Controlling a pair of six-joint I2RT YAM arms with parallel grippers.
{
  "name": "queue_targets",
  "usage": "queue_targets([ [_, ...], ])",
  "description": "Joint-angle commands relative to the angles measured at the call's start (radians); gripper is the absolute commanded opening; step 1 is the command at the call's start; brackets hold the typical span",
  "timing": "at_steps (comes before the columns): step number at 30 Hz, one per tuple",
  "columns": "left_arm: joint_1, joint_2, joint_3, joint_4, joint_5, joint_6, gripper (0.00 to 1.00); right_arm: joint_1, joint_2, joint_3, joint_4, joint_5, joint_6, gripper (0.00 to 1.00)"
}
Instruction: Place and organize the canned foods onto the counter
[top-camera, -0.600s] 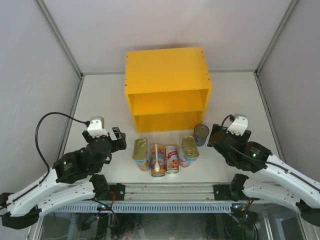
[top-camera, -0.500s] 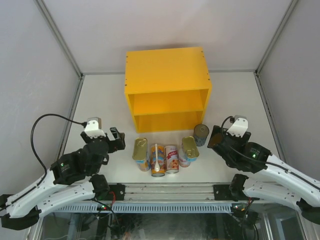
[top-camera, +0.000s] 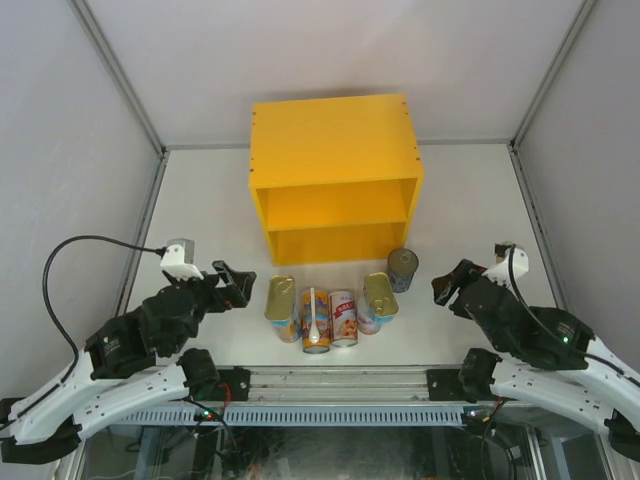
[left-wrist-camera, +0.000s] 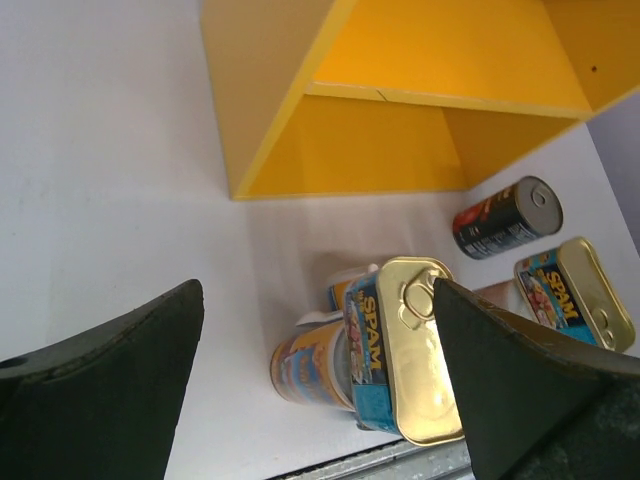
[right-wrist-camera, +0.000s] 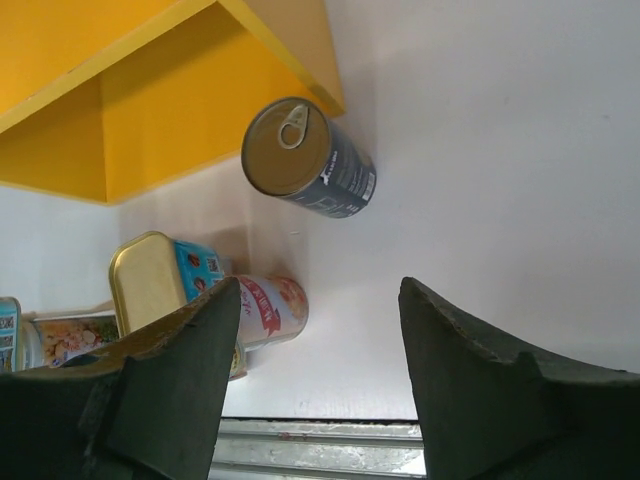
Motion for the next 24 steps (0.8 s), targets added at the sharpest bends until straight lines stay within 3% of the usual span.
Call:
queue_targets([
  [1,-0.01,0.03,0.009,0.065,0.115,0.065,1.0,0.011,0.06,0.033,0.099,-0.02,-0.079,0.64],
  [13,-0.079,0.14,0.033,0.08,0.163,0.154,1.0,0.1,0.168,0.126,0.069,0.106,-0.162,0.64],
  [24,-0.137,0.219,0.06,0.063,0.128,0.128,1.0,0.154,0.219,0.161,0.037,0.2,-0.175,0.64],
])
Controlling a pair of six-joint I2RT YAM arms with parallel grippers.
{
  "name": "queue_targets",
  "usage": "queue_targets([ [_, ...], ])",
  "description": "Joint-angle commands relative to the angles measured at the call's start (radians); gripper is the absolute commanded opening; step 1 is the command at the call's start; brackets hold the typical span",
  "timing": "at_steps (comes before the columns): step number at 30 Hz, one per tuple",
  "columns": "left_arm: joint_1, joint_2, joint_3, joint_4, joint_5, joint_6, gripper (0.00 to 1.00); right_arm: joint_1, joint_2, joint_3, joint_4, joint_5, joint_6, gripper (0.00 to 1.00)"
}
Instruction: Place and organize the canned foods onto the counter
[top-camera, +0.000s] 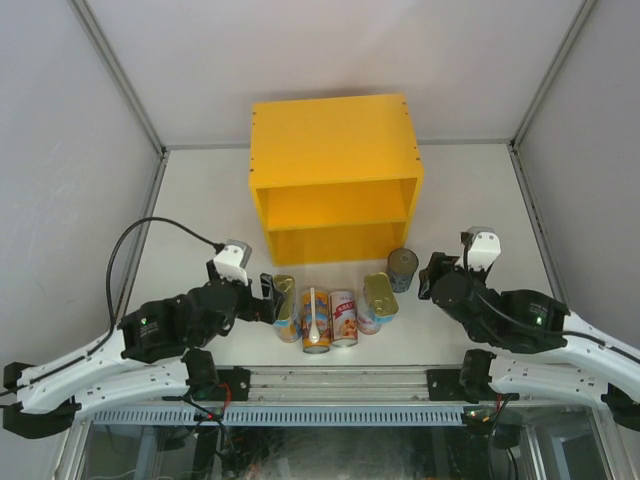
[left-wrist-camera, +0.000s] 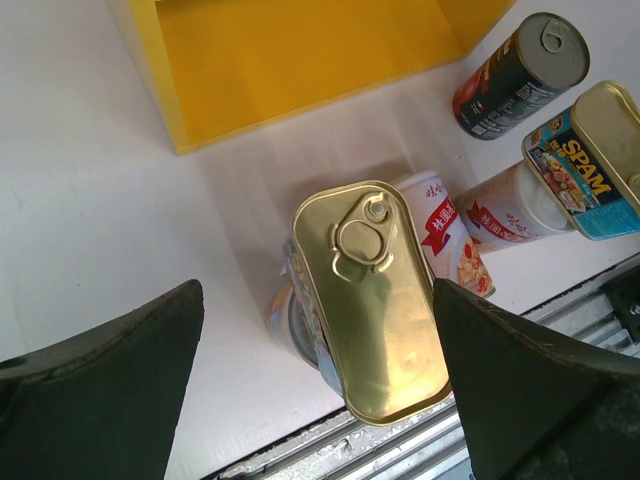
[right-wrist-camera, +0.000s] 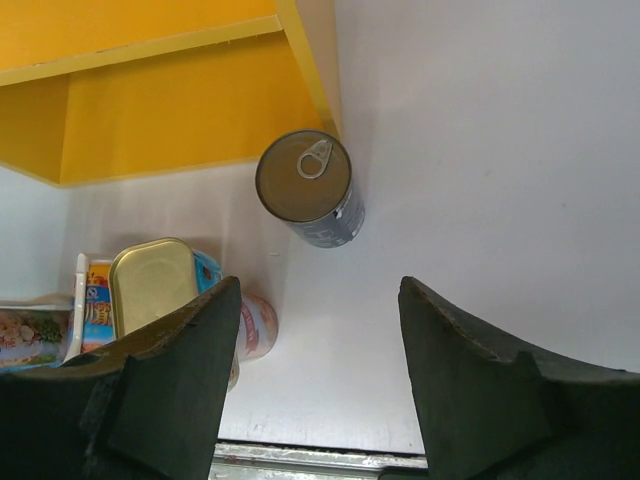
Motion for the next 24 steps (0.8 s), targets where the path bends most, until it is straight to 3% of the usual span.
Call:
queue_targets([
  [1,-0.023,0.026,0.065,0.017,-0.013,0.006,1.0,0.01,0.005,0.058,0.001,0.06,-0.023,0.64],
  [10,-0.082,0.065,0.09,-0.025,-0.071,-0.018,1.0,-0.025,0.111,0.056,-0.005,0.057,-0.045,0.67],
  [13,-0.087,0.04,0.078,-0.028,-0.083,-0.041,1.0,-0.096,0.125,0.031,0.082,-0.04,-0.124,0.72],
  [18,-0.089,0.019,0.091,-0.049,-0.093,-0.049,1.0,-0.291,0.128,-0.003,0.236,-0.257,-0.264,0.95],
  [24,-0.089,0.031,0.121,-0.065,-0.108,-0.041,1.0,-0.465,0.173,-0.015,0.342,-0.449,-0.365,0.97],
])
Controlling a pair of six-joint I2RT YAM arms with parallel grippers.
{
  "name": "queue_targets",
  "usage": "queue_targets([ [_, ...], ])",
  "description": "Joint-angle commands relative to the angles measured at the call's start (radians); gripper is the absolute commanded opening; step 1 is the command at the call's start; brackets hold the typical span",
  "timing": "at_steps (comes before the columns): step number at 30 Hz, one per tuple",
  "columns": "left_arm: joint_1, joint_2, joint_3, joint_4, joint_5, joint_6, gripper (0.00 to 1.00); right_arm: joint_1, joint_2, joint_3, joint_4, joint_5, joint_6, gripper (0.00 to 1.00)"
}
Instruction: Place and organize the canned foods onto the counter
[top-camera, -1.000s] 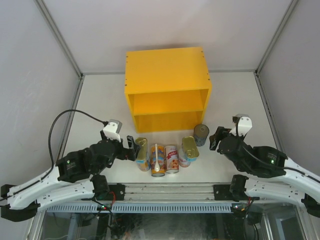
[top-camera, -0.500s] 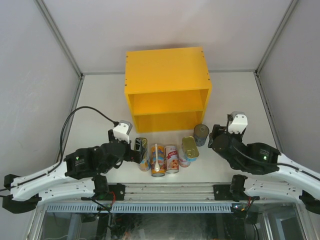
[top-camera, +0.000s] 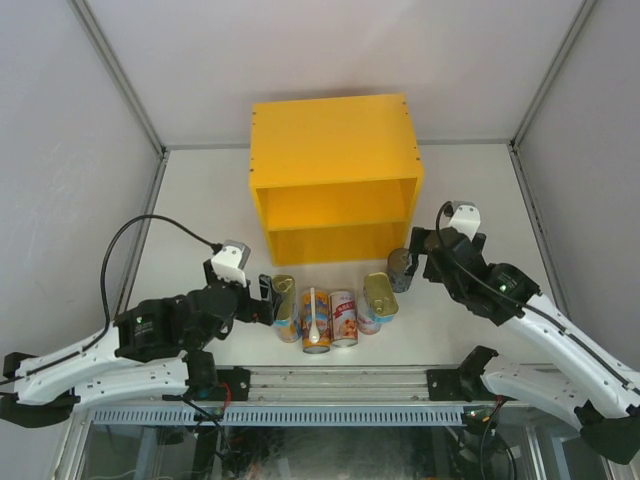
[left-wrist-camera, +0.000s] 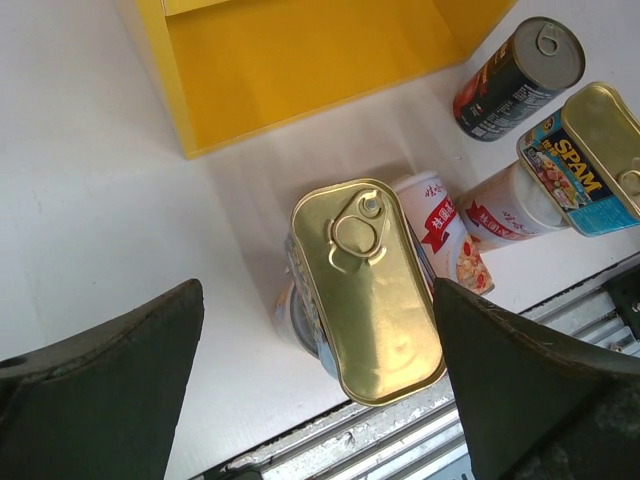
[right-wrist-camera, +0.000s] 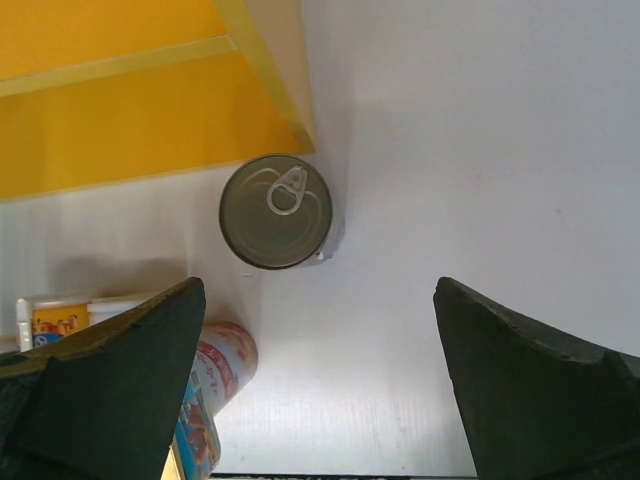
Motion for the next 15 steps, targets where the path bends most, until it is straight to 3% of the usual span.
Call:
queue_targets([
  [1,-0.008,0.014,0.078,-0.007,-0.032,-0.01,1.0,-0.087,0.036,-0.005,0.144,-0.192,-0.114,0.97],
  [8,-0.008,0.05,0.137,-0.035,-0.055,0.0,1.0,-0.171,0.143,-0.041,0.245,-0.33,-0.14,0.96],
  [15,-0.008,0.053,0.159,-0.036,-0.081,0.001,1.0,-0.205,0.218,-0.053,0.291,-0.336,-0.158,0.96],
])
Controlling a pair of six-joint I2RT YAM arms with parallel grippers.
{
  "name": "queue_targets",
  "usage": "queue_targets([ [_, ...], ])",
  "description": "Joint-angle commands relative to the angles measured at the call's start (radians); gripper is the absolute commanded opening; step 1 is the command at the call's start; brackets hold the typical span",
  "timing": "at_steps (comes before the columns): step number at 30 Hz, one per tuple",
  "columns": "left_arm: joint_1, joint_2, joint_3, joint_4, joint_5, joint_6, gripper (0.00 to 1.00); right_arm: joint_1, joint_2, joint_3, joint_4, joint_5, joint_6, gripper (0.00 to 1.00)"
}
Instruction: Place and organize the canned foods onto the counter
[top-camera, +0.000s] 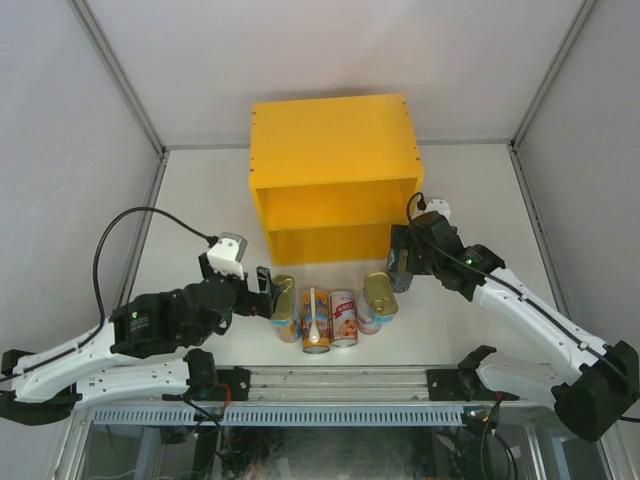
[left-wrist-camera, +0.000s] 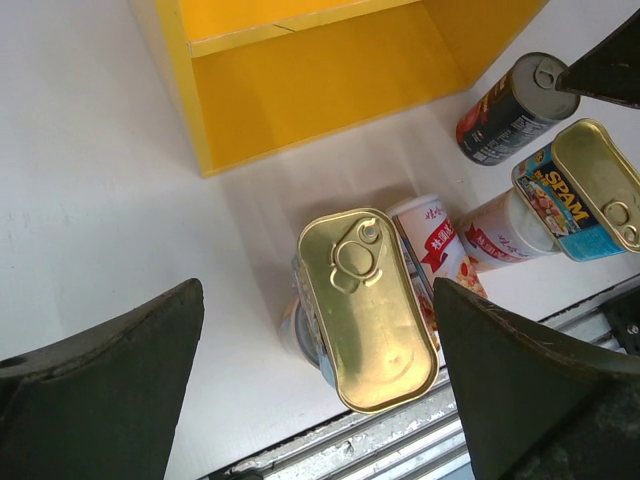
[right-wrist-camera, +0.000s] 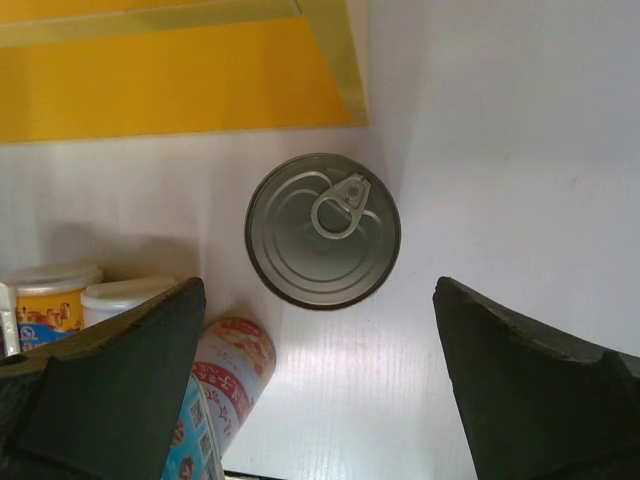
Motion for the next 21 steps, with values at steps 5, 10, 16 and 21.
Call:
queue_targets([
  [5,-0.007,-0.004,0.062,0.011,-0.055,-0.004,1.0,-0.05,0.057,0.005,0.113,-0.055,-0.059,0.95],
  [10,-0.007,0.001,0.06,0.017,-0.062,0.01,1.0,-0.056,0.109,0.005,0.132,-0.072,-0.069,0.95],
  [16,-0.007,0.003,0.074,0.024,-0.078,0.032,1.0,-0.068,0.157,0.005,0.162,-0.086,-0.067,0.95],
  [21,-0.007,-0.001,0.084,0.023,-0.087,0.041,1.0,-0.078,0.194,0.006,0.163,-0.094,-0.066,0.95],
])
